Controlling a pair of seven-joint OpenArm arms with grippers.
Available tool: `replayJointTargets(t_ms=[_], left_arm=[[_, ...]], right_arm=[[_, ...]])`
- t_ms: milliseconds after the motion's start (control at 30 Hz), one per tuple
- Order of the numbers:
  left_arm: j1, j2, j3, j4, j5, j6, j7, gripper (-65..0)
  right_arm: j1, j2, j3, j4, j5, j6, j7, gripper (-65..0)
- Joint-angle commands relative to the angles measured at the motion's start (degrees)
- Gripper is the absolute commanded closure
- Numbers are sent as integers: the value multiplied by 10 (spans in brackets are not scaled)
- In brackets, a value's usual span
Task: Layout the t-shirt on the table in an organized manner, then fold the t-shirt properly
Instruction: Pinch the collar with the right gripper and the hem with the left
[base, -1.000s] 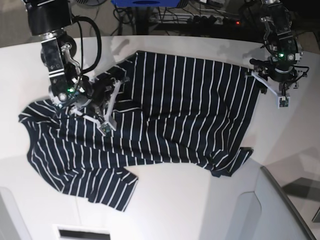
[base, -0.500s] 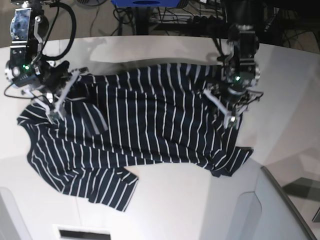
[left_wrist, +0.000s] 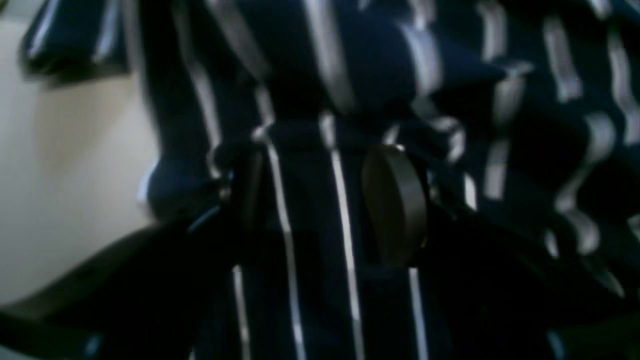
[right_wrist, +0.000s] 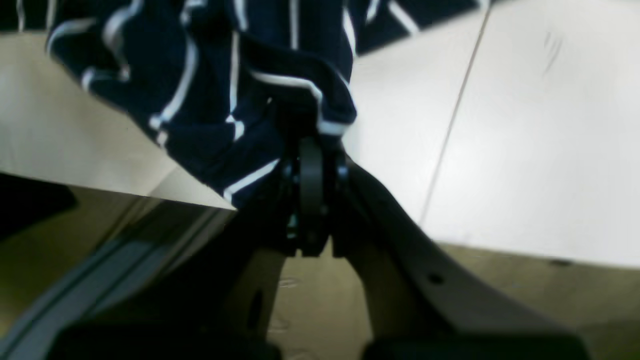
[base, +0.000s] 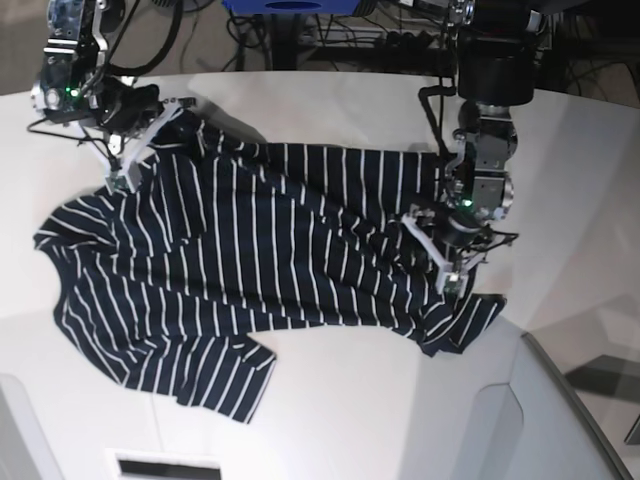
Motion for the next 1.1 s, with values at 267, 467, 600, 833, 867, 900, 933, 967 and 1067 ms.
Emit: replayJointTargets(t_ms=[267,467,600,833,867,900,933,967,1067], left_arm=[[20,-31,-8,73,-1,3,0,-332],[20,-31,-10,141,-3,2,59,-332],[21,-26,-10,160,-3,2,67,-332],[49,-30,-10,163,-3,2,68,-332],[56,-30,-11,163,-3,2,68,-332],[64,-31,-20,163,-3,2,68,-332],[71,-31,-39,163,-3,2,68,-332],[78,-28,-60,163,-3,2,68,-332],[89,-27,-108,162,-3,1,67,-332]], right_arm=[[15,-22,3,-38,5,2,-73,-252],[21,8,6,49,2,0,-37,-323],[102,19,-10,14,4,3,-18,-327],[217,44,-92,-165,2,2,63,-327],[225,44,-92,-180,2,2,66,-327],[232,44,-94,-194,2,2,69,-327],[237,44,-94,-204,2,2,69,-326],[238,44,-94,-209,2,2,70,-326],[238,54,-99,-213,2,2,71,-323]])
